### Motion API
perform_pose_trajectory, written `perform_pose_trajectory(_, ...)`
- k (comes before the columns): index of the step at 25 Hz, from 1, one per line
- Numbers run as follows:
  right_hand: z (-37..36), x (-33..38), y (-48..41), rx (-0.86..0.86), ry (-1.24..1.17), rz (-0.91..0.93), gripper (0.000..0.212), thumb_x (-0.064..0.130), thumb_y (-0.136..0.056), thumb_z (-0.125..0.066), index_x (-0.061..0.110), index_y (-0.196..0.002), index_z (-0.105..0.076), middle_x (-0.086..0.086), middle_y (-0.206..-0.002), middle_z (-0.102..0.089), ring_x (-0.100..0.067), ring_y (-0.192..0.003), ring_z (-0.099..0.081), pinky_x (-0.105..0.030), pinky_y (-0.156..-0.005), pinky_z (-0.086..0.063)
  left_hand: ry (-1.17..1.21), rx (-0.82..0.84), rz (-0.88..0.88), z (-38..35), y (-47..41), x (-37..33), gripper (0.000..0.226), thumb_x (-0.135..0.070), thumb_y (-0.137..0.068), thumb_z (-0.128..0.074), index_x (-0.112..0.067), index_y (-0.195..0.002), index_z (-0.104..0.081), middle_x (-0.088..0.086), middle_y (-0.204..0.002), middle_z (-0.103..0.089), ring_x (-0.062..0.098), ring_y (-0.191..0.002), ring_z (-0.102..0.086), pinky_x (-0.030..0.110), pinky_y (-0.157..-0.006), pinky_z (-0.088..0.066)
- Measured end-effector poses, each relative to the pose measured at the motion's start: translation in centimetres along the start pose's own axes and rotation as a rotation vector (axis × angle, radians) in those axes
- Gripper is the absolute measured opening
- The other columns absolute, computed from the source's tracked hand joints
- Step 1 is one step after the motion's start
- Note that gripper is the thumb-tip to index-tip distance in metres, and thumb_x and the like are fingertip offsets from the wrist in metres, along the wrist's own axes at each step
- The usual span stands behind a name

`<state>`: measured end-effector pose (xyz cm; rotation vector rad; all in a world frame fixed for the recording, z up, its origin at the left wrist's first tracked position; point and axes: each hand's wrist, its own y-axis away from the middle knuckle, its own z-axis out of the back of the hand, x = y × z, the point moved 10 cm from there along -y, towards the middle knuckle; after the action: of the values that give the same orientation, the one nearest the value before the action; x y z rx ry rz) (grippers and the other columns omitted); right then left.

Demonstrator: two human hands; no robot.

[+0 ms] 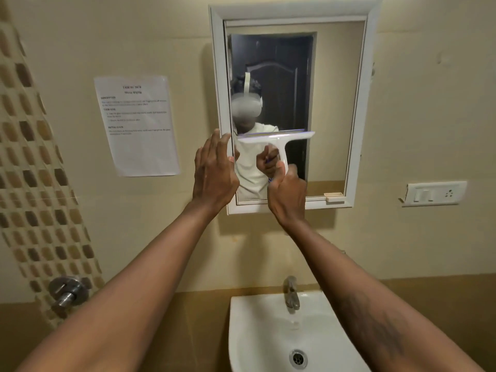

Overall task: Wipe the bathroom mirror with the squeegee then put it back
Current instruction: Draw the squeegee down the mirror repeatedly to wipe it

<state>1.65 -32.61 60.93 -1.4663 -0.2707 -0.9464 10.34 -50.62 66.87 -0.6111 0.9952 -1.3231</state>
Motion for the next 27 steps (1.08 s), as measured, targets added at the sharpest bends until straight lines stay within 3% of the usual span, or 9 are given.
perform_pose_trajectory(4, 1.2, 4.3, -7.0, -0.042, -0.075, 0.063, 0.039, 0.049, -0.107, -0.038, 0.015, -0.106, -0.058, 0.013, -0.072, -0.056, -0.003, -0.057, -0.056, -0.017, -0.046, -0.036, 0.014, -0.079, -0.066, 2.6, -3.9, -2.6, 0.054, -0.009, -0.1, -0.049, -0.013, -0.153, -0.039, 0.017, -0.168, -0.035, 0.034, -0.157, -0.033, 0.056, -0.125, -0.031)
perform_pose_trajectory(9, 3.1, 8.7, -14.1, -0.145, -0.058, 0.159, 0.039, 0.044, -0.109, -0.039, 0.011, -0.108, -0.061, 0.007, -0.076, -0.061, 0.002, -0.059, -0.057, -0.005, -0.045, -0.033, 0.026, -0.159, -0.1, 5.4, -7.7, -4.6, 0.056, -0.009, -0.1, -0.053, -0.014, -0.154, -0.039, 0.016, -0.169, -0.034, 0.033, -0.158, -0.032, 0.057, -0.127, -0.028)
perform_pose_trajectory(13, 2.4, 10.6, -17.8, -0.137, -0.032, 0.18, 0.042, 0.04, -0.111, -0.04, 0.005, -0.114, -0.062, 0.001, -0.079, -0.062, -0.008, -0.063, -0.063, -0.014, -0.048, -0.039, 0.021, -0.189, -0.129, 6.4, -9.7, -5.5, 0.058, -0.009, -0.099, -0.056, -0.015, -0.154, -0.039, 0.015, -0.169, -0.033, 0.032, -0.158, -0.031, 0.058, -0.127, -0.028)
perform_pose_trajectory(19, 0.8, 12.0, -20.9, -0.116, -0.003, 0.177, 0.043, 0.039, -0.11, -0.041, 0.002, -0.116, -0.062, -0.008, -0.096, -0.069, -0.013, -0.074, -0.061, -0.016, -0.053, -0.042, -0.008, -0.208, -0.149, 6.4, -11.9, -6.0, 0.066, -0.017, -0.098, -0.067, -0.017, -0.156, -0.036, 0.013, -0.17, -0.031, 0.029, -0.16, -0.029, 0.056, -0.128, -0.027)
perform_pose_trajectory(24, -0.1, 11.4, -20.9, -0.134, 0.036, 0.152, 0.042, 0.038, -0.111, -0.04, 0.005, -0.111, -0.066, 0.001, -0.082, -0.062, -0.005, -0.061, -0.053, -0.014, -0.046, -0.03, -0.011, -0.223, -0.149, 6.0, -12.6, -5.6, 0.065, -0.014, -0.098, -0.064, -0.016, -0.157, -0.037, 0.014, -0.17, -0.032, 0.03, -0.159, -0.03, 0.057, -0.128, -0.027)
perform_pose_trajectory(27, -0.9, 9.8, -19.2, -0.103, 0.05, 0.128, 0.043, 0.042, -0.11, -0.038, 0.01, -0.108, -0.066, 0.0, -0.083, -0.065, -0.01, -0.066, -0.064, -0.016, -0.045, -0.033, -0.02, -0.225, -0.148, 5.5, -12.2, -5.3, 0.064, -0.015, -0.097, -0.064, -0.015, -0.156, -0.038, 0.015, -0.168, -0.035, 0.032, -0.158, -0.033, 0.056, -0.127, -0.029)
